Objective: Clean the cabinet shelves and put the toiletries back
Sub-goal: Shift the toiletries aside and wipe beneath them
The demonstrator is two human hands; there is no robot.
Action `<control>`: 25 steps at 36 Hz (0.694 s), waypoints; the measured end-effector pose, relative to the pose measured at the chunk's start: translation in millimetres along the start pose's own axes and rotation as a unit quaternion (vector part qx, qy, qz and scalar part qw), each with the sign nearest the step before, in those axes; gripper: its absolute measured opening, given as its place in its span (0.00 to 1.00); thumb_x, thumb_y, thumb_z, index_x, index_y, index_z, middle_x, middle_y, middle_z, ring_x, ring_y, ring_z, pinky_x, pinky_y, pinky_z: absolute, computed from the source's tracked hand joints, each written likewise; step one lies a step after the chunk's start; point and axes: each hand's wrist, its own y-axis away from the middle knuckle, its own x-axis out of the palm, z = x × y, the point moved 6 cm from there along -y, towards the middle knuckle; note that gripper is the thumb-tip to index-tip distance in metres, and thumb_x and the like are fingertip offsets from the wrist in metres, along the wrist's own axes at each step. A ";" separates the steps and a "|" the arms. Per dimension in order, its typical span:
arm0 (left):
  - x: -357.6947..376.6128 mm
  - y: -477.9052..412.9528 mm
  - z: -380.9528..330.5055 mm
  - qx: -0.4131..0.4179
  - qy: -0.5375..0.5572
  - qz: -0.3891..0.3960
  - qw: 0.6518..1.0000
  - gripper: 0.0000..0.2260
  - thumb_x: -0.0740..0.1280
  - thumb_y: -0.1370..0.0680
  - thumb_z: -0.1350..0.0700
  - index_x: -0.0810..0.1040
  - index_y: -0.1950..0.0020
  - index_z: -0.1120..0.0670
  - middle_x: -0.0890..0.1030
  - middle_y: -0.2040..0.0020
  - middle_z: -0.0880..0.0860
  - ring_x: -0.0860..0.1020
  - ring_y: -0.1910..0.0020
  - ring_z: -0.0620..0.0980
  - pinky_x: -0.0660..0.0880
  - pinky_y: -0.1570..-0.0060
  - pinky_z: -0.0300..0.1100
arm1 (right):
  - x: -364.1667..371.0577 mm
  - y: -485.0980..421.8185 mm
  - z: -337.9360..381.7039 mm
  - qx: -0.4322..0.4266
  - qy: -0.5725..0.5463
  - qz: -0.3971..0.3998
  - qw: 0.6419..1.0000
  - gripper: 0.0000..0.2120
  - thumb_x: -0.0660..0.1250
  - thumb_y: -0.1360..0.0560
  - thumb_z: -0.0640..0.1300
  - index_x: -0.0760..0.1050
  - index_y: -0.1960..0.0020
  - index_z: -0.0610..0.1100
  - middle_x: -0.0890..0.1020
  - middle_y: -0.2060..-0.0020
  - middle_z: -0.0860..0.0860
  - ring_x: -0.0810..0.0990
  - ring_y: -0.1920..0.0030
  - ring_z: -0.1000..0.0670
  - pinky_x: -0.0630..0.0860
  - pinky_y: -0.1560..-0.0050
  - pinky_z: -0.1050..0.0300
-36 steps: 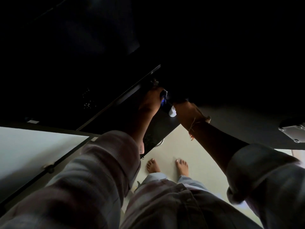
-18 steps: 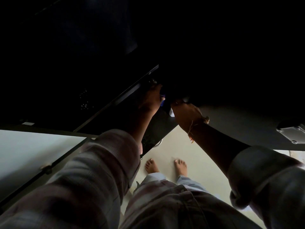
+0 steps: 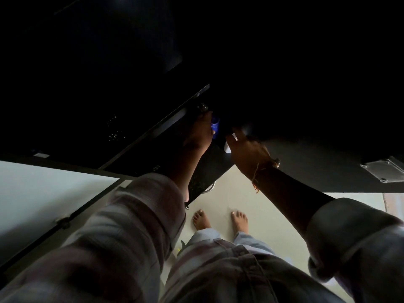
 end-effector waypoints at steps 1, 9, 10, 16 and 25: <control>-1.2 2.9 1.6 0.004 -0.006 -0.008 1.000 0.27 0.68 0.23 0.59 0.64 0.25 0.55 0.71 0.29 0.56 0.69 0.30 0.54 0.68 0.31 0.46 | -1.5 1.6 0.3 -0.003 -0.003 -0.010 1.000 0.21 0.65 0.26 0.38 0.70 0.34 0.43 0.72 0.33 0.41 0.82 0.63 0.40 0.77 0.71 0.53; -24.7 54.4 14.6 0.051 -0.029 -0.063 0.996 0.22 0.67 0.22 0.60 0.69 0.28 0.57 0.71 0.30 0.59 0.70 0.31 0.56 0.67 0.34 0.43 | 3.3 28.6 26.7 -0.059 0.074 -0.120 0.988 0.09 0.66 0.23 0.46 0.78 0.47 0.42 0.81 0.52 0.45 0.83 0.61 0.44 0.78 0.74 0.55; -28.5 61.5 19.1 0.055 -0.030 -0.069 0.996 0.20 0.66 0.22 0.60 0.71 0.30 0.58 0.72 0.32 0.59 0.72 0.33 0.56 0.69 0.37 0.42 | 6.5 32.0 32.9 -0.072 0.049 -0.116 0.989 0.08 0.65 0.23 0.46 0.79 0.53 0.42 0.81 0.57 0.46 0.83 0.64 0.43 0.77 0.76 0.56; -41.3 99.5 59.9 0.051 -0.040 -0.076 0.995 0.10 0.61 0.19 0.59 0.79 0.41 0.57 0.80 0.44 0.56 0.79 0.46 0.53 0.74 0.49 0.40 | 63.2 48.1 52.7 0.043 -0.162 0.047 0.985 0.06 0.62 0.22 0.43 0.78 0.49 0.45 0.83 0.56 0.45 0.83 0.60 0.39 0.75 0.62 0.55; -49.2 138.9 113.8 -0.037 -0.031 -0.036 0.998 0.16 0.60 0.18 0.59 0.73 0.31 0.57 0.74 0.34 0.58 0.73 0.35 0.55 0.69 0.39 0.42 | 130.8 54.4 101.1 0.108 -0.298 0.209 0.925 0.16 0.64 0.23 0.52 0.76 0.40 0.43 0.81 0.45 0.46 0.79 0.43 0.44 0.74 0.46 0.56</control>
